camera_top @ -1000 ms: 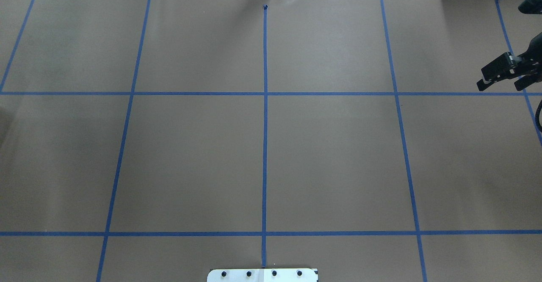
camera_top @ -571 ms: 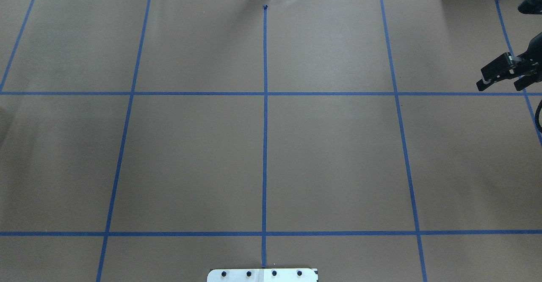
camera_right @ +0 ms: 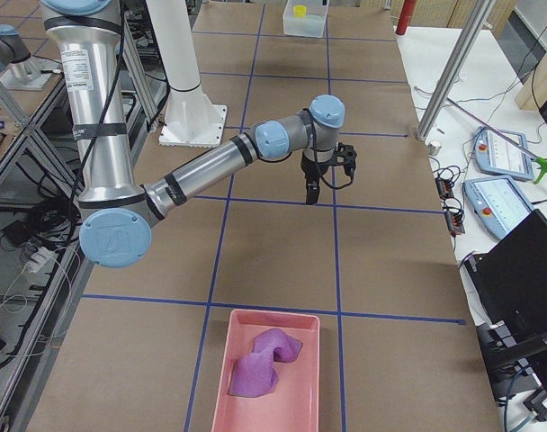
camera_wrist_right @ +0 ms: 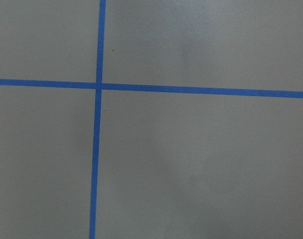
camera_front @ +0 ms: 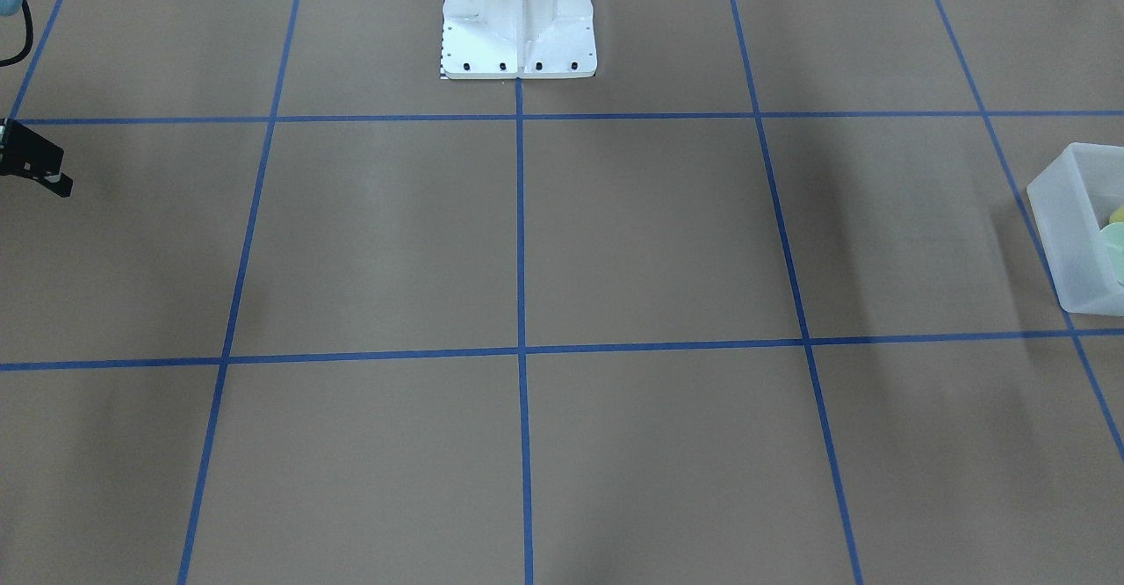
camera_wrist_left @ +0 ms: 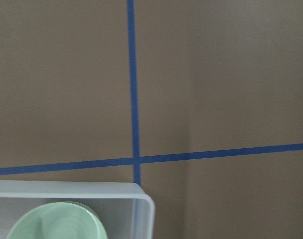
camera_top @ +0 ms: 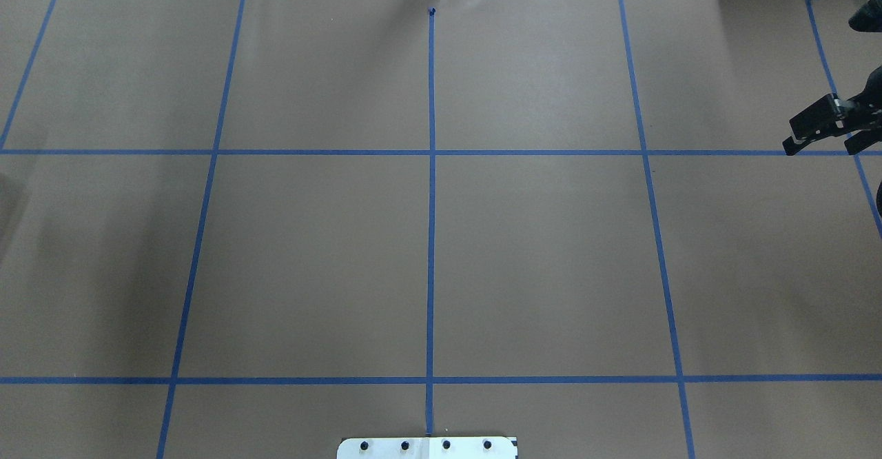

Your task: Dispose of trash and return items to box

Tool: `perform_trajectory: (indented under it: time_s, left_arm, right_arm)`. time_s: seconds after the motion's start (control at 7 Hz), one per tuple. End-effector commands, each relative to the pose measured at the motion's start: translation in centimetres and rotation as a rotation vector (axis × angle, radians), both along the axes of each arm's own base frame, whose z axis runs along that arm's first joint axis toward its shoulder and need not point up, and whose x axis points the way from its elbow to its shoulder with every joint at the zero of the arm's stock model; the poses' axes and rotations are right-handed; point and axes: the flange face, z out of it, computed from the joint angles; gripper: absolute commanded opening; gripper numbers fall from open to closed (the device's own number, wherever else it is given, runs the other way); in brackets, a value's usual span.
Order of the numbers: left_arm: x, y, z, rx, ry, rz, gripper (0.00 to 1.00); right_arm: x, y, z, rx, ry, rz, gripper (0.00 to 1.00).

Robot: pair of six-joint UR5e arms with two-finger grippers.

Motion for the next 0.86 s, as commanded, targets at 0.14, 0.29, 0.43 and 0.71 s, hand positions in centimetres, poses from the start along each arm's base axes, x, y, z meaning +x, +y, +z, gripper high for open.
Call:
perform_trajectory:
  time_s: [0.14,0.29,0.43,0.71]
  left_arm:
    - [11.2,5.8,-12.6,0.023,-0.050,0.006,0.99]
    - [12.0,7.2,-15.0,0.006,-0.109,0.025,0.99]
    - [11.5,8.3,-16.5,0.003,-0.135,0.044,0.99]
    - [9.8,10.6,-13.6,0.116,-0.175,0.192,0.99]
  right_arm:
    - [2.4,1.0,2.8,-0.007,0.024,0.000,1.00]
    - [2.8,1.5,3.8,0.000,0.030,-0.019,1.00]
    - [3.2,1.5,4.4,0.008,0.069,-0.012,1.00]
    - [3.5,1.7,6.1,0.016,0.108,-0.034,1.00]
